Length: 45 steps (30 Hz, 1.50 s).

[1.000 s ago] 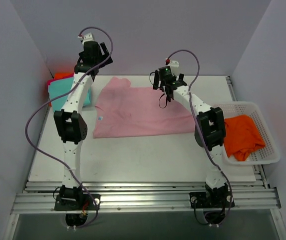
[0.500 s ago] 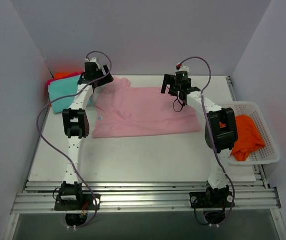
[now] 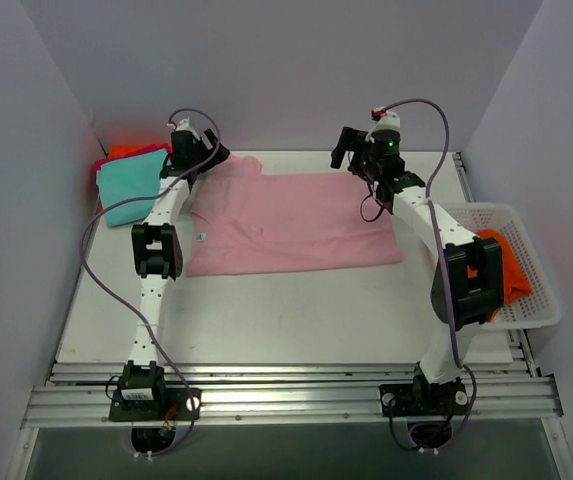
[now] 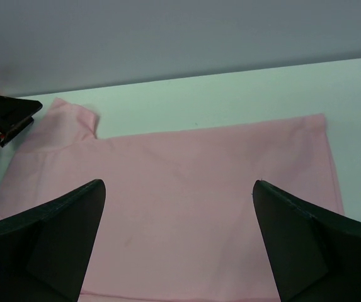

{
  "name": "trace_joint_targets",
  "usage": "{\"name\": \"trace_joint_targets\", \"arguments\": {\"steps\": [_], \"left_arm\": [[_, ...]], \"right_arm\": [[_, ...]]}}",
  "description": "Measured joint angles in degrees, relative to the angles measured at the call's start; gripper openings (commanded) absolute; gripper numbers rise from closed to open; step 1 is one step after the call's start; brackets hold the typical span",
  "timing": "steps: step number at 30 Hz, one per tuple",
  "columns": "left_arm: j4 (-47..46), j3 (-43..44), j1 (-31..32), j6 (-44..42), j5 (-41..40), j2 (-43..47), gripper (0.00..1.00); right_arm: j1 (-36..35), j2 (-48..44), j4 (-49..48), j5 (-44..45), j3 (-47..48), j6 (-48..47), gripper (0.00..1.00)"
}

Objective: Fold and stack the t-shirts
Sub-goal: Grap the side of the flattened tshirt furthest away from the robot with both arms

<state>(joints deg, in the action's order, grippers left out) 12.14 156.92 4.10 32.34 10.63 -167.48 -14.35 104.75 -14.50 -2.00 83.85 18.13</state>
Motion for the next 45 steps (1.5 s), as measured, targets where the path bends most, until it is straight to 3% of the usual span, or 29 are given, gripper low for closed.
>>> {"name": "trace_joint_targets", "arguments": {"steps": [2,14,23,34,43,44,45], "left_arm": [[-0.35,0.57,0.17,0.55,-0.17,-0.55,0.98],[0.07,1.05,2.75,2.84,-0.37,-0.98,0.61],[0.44,1.05,3.41,3.48,-0.35,-0.98,0.51],[0.63,1.05,3.23,3.80,-0.57,-0.98,0.06],[0.81,1.05,2.67,3.91,0.17,-0.98,0.02],[0.83,1.05,2.58,3.91,0.20,-0.98,0.05],[0.90,1.05,2.49,3.89,0.17,-1.01,0.14]], "right_arm": [[0.22,-0.55,-0.39,-0.11,-0.46,0.02,1.00],[1.84,-1.25,-1.81,-2.47,-3.54,1.11,1.00],[3.19,-2.25,-2.43,-4.94,-5.57,2.32,1.00],[3.52,-2.34,-3.87,-6.56,-6.05,3.21,1.00],[3.93,0.33,-4.74,-7.32,-6.05,4.17,1.00],[3.93,0.85,-4.76,-7.34,-6.05,4.33,1.00],[3.93,1.20,-4.66,-7.45,-6.03,4.37,1.00]]}}
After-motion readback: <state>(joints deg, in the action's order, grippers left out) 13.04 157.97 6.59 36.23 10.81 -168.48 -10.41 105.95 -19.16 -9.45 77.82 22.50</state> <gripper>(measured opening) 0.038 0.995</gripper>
